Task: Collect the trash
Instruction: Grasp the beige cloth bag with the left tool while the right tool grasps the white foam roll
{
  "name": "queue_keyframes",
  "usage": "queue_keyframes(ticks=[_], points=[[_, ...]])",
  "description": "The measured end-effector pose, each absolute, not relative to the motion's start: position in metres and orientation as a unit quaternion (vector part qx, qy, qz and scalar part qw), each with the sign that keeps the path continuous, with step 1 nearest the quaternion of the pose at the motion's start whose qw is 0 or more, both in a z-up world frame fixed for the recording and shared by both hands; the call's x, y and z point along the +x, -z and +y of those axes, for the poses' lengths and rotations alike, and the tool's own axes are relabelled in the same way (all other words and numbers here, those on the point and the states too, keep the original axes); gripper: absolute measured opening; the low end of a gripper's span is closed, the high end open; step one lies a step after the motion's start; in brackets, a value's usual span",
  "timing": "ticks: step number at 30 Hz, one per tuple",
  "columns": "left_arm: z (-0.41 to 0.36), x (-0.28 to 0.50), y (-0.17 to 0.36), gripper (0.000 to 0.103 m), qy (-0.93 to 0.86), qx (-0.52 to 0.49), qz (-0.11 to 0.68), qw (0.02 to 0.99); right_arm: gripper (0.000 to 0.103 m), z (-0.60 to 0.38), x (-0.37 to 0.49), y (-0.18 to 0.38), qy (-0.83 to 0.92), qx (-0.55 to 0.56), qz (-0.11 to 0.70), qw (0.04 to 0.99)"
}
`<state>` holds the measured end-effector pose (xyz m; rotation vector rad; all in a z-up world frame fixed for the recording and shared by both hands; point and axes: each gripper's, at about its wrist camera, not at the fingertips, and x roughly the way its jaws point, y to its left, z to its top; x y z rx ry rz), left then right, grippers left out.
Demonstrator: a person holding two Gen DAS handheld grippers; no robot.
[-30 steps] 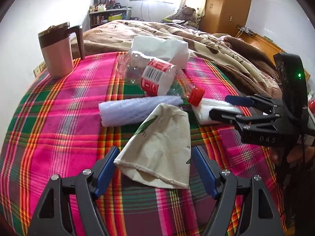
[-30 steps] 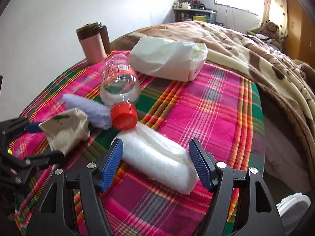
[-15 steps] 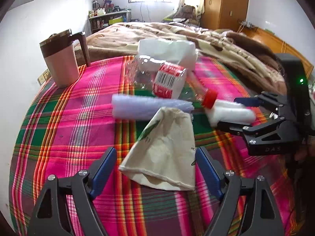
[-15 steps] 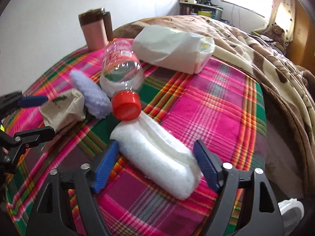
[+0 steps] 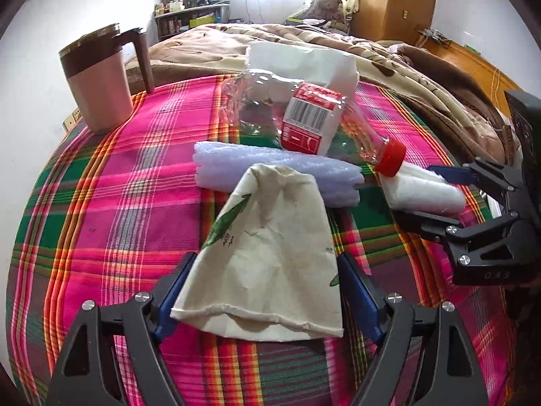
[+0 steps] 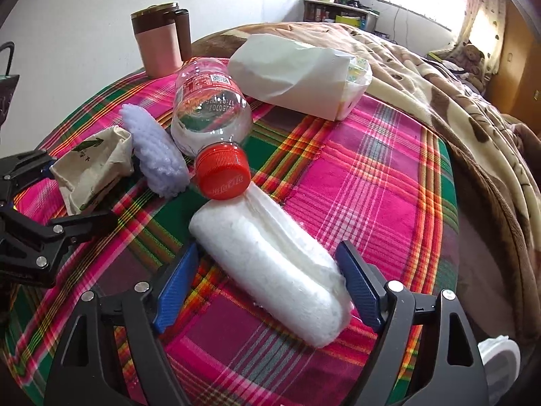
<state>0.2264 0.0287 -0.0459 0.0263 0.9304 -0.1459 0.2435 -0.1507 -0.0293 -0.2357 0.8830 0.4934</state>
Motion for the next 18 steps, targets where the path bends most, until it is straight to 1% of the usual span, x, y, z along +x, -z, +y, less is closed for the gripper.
queue_keyframes(ticks=[3, 5, 7, 8, 10, 11, 13, 14, 15, 16, 18], points=[[0.030, 0.224, 0.043, 0.083, 0.075, 0.001, 0.442, 0.894, 0.073, -0.155, 0.242, 0.029, -0.231, -0.100, 0.421, 0.871], [0.032, 0.224, 0.044, 0.077, 0.080, -0.011, 0.446, 0.891, 0.068, -0.158, 0.241, 0.028, -0.229, -0.094, 0.420, 0.873], [0.034, 0.223, 0.042, 0.067, 0.075, -0.016, 0.444, 0.893, 0.061, -0.160, 0.239, 0.027, -0.227, -0.090, 0.419, 0.875], [0.034, 0.221, 0.041, 0.064, 0.078, -0.019, 0.442, 0.893, 0.059, -0.161, 0.237, 0.027, -0.225, -0.087, 0.417, 0.876], [0.035, 0.220, 0.040, 0.056, 0.082, -0.025, 0.440, 0.894, 0.051, -0.162, 0.234, 0.026, -0.220, -0.088, 0.413, 0.879], [0.034, 0.218, 0.039, 0.056, 0.082, -0.024, 0.439, 0.894, 0.049, -0.162, 0.233, 0.026, -0.218, -0.089, 0.412, 0.880], [0.033, 0.216, 0.039, 0.052, 0.080, -0.020, 0.437, 0.896, 0.041, -0.161, 0.230, 0.025, -0.213, -0.093, 0.408, 0.883], [0.033, 0.214, 0.038, 0.052, 0.079, -0.021, 0.436, 0.896, 0.039, -0.161, 0.229, 0.025, -0.212, -0.094, 0.407, 0.883], [0.033, 0.213, 0.037, 0.051, 0.080, -0.021, 0.436, 0.896, 0.033, -0.161, 0.227, 0.025, -0.211, -0.095, 0.406, 0.884], [0.032, 0.211, 0.036, 0.049, 0.079, -0.021, 0.435, 0.897, 0.029, -0.162, 0.226, 0.025, -0.211, -0.097, 0.406, 0.884], [0.032, 0.207, 0.035, 0.049, 0.076, -0.023, 0.433, 0.898, 0.027, -0.163, 0.221, 0.024, -0.213, -0.095, 0.404, 0.885]])
